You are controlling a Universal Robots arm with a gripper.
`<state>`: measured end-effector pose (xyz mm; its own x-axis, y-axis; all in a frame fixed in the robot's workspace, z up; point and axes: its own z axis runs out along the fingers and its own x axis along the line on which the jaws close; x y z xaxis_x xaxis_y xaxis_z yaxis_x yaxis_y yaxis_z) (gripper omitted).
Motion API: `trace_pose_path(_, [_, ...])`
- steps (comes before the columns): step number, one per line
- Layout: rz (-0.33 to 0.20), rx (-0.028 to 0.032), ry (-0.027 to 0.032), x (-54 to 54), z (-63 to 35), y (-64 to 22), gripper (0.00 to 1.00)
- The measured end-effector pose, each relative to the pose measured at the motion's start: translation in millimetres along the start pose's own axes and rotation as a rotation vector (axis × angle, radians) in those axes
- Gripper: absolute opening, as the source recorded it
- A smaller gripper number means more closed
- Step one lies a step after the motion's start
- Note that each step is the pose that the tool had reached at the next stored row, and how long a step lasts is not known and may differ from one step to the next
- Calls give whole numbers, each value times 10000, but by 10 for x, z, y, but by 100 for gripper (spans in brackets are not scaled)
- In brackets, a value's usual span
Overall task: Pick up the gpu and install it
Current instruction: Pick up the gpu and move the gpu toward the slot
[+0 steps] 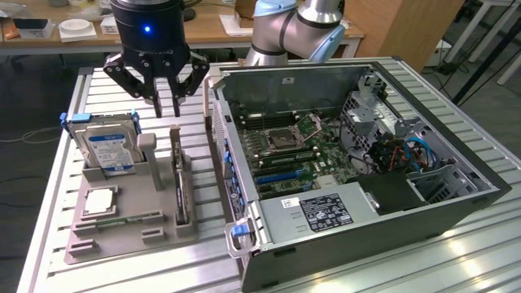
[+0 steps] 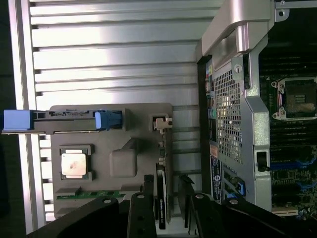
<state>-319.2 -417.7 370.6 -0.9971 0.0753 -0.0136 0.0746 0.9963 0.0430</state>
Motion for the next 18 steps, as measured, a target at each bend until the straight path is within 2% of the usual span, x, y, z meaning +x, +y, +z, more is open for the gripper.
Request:
trace_pose_path(1, [0, -1, 0, 0, 0, 0, 36])
trace_pose_path(13, [0, 0, 1, 0, 1, 0, 36])
trace_pose_path(18, [0, 1, 1, 0, 35, -9, 36])
